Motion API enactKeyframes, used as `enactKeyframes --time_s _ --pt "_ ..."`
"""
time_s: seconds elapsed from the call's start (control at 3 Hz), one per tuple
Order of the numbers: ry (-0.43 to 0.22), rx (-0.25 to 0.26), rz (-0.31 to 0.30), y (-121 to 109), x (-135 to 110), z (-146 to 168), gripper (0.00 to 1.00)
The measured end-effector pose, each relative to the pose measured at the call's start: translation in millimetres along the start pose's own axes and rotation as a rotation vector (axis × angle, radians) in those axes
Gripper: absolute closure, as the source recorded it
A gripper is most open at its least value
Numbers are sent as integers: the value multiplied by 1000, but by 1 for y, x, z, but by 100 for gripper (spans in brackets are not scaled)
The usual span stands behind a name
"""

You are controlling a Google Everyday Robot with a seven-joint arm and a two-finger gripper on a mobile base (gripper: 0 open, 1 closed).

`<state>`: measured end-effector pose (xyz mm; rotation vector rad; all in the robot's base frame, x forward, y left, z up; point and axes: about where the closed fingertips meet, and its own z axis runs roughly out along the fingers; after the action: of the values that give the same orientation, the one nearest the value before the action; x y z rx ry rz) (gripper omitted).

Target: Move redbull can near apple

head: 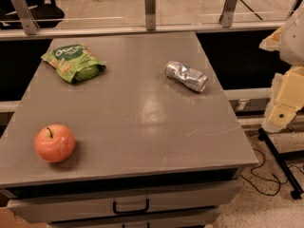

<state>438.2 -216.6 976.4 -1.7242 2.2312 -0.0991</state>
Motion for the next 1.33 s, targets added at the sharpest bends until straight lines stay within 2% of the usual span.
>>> enactKeyframes --time_s 0.33,0.67,1.33 --pt "-1 3 0 0 0 0 0" --pt "-58 27 7 -29 -7 18 0" --pt "-235 35 100 -108 -56 95 0"
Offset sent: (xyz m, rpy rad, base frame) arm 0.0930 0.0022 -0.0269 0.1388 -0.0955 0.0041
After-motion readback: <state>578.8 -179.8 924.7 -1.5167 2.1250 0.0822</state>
